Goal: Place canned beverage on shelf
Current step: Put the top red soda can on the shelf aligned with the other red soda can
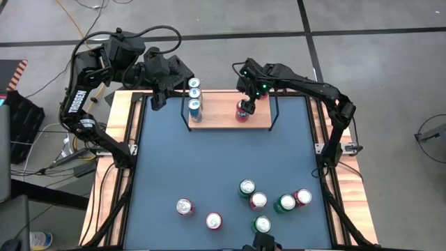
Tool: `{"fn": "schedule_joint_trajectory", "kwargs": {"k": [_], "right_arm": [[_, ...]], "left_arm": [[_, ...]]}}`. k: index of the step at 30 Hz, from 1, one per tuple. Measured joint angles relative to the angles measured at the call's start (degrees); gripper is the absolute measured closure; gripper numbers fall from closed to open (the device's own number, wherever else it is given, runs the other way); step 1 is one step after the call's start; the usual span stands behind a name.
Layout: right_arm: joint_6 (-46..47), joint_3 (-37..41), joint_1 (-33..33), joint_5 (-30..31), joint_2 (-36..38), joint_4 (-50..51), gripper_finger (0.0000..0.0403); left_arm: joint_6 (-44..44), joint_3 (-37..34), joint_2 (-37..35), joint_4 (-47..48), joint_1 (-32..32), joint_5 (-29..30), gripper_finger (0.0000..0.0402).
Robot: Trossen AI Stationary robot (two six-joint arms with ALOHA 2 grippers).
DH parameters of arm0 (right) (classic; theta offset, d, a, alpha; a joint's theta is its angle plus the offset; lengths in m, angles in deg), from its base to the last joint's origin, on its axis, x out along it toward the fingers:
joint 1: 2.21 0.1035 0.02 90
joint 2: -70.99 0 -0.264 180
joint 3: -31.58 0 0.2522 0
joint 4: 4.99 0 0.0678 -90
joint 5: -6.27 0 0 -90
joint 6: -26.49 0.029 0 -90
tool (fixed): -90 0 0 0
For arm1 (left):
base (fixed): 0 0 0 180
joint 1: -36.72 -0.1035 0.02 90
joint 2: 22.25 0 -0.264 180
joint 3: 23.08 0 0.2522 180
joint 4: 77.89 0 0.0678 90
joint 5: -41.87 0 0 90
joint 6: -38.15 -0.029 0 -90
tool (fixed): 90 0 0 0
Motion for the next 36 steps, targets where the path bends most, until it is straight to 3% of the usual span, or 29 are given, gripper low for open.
{"fn": "schedule_joint_trajectory", "kwargs": {"k": [25,36], "right_arm": [[2.0,0.0,1.6,-0.6,0.8,-2.1,0.0049],[2.0,0.0,2.4,-0.4,-3.7,-0.1,0.0049]], "left_arm": [[0.0,0.0,0.0,0.0,0.0,0.0,0.0074],[0.5,0.0,0.0,0.0,0.0,0.0,0.0074]]}}
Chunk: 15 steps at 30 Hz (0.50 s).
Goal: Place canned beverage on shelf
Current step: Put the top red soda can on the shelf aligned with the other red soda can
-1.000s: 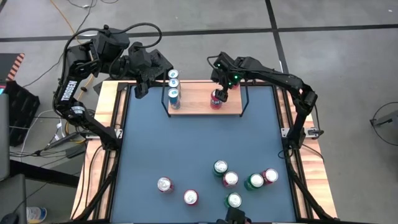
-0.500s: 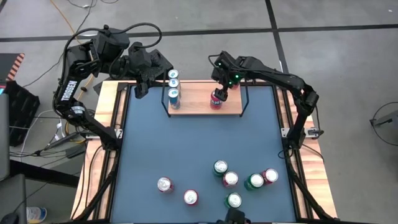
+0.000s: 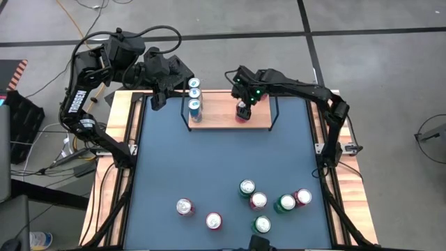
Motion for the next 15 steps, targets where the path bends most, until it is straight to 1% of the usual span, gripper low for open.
{"fn": "schedule_joint_trajectory", "kwargs": {"k": [4,11,15], "right_arm": [[-0.1,0.0,0.0,1.3,0.0,0.1,0.006],[-1.6,0.0,-0.5,2.2,0.5,2.0,0.0126],[-4.4,-0.1,-0.8,2.2,0.6,4.2,0.0149]], "left_arm": [[0.0,0.0,0.0,0.0,0.0,0.0,0.0074],[0.0,0.0,0.0,0.0,0.0,0.0,0.0074],[0.0,0.0,0.0,0.0,0.0,0.0,0.0074]]}}
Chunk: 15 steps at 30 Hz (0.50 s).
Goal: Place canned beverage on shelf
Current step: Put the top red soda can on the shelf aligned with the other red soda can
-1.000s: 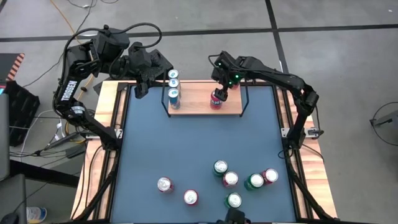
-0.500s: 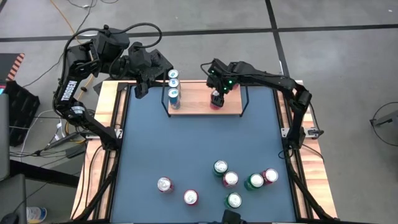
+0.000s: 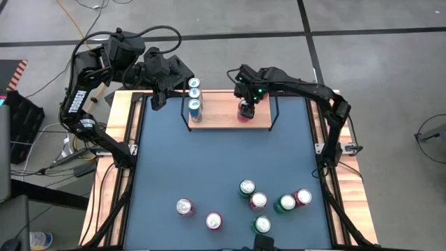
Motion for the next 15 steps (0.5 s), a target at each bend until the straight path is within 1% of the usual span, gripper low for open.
{"fn": "schedule_joint_trajectory", "kwargs": {"k": [6,10,15], "right_arm": [[-7.8,0.1,-2.0,-0.1,0.9,2.7,0.0154],[-13.3,0.2,-5.5,-0.2,2.4,4.6,0.0156],[-16.7,0.2,-9.1,-1.1,3.1,5.6,0.0157]], "left_arm": [[0.0,0.0,0.0,0.0,0.0,0.0,0.0074],[0.5,0.0,0.0,0.0,0.0,0.0,0.0074],[0.5,0.0,0.0,0.2,0.0,0.0,0.0074]]}}
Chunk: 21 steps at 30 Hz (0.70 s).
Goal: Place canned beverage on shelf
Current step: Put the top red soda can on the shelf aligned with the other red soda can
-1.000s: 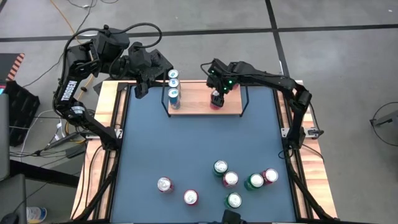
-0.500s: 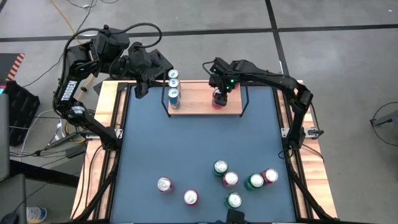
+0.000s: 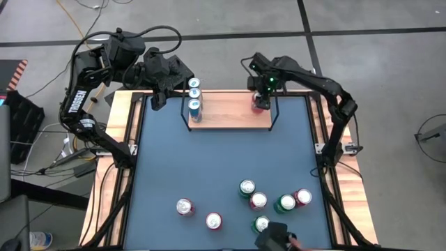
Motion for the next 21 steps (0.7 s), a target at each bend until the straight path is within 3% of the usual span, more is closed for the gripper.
{"fn": "schedule_joint_trajectory", "kwargs": {"k": [5,21], "right_arm": [[-0.5,0.0,-2.4,-3.0,0.3,0.2,0.0157],[-4.2,0.0,-2.9,-4.4,0.9,1.7,0.0157]], "left_arm": [[0.1,0.0,0.0,0.0,0.0,0.0,0.0074],[1.9,0.0,0.0,0.0,0.0,1.2,0.0074]]}}
